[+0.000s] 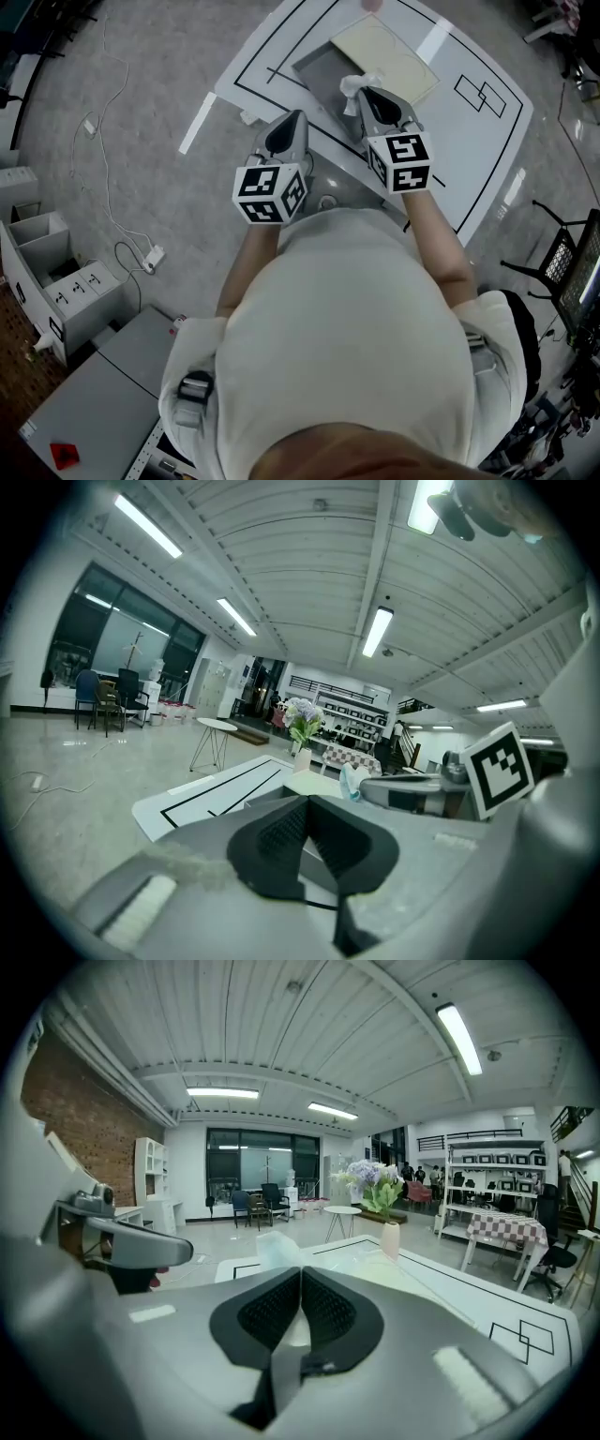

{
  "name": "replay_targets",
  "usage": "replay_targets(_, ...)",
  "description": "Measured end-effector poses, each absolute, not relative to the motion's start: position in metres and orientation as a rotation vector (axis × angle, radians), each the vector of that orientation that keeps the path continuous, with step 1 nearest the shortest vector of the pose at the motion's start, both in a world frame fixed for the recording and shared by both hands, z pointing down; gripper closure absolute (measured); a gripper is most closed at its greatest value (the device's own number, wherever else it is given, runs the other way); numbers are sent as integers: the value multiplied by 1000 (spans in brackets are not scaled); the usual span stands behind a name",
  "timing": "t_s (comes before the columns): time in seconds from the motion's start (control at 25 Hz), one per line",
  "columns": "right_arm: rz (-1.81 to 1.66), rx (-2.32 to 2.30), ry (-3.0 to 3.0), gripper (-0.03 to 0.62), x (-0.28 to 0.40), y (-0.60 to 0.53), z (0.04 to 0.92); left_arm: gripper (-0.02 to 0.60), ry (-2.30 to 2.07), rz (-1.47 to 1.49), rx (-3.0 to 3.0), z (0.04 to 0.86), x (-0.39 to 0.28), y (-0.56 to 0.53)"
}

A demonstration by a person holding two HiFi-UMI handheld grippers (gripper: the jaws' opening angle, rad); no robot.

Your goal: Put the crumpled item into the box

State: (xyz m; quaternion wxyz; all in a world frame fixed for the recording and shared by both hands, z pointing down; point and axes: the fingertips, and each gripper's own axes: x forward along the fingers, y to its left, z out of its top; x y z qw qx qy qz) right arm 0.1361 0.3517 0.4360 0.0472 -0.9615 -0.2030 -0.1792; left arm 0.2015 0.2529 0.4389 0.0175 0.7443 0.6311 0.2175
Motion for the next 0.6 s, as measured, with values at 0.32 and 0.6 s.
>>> replay_targets(0.32, -740, -2878, -553, 589, 158, 368, 481, 581, 1935, 728, 2325, 451, 208, 260)
replay_targets(0.6, -904, -2830, -484, 588, 172, 373, 515, 580, 1905, 756, 2335, 458, 214, 265)
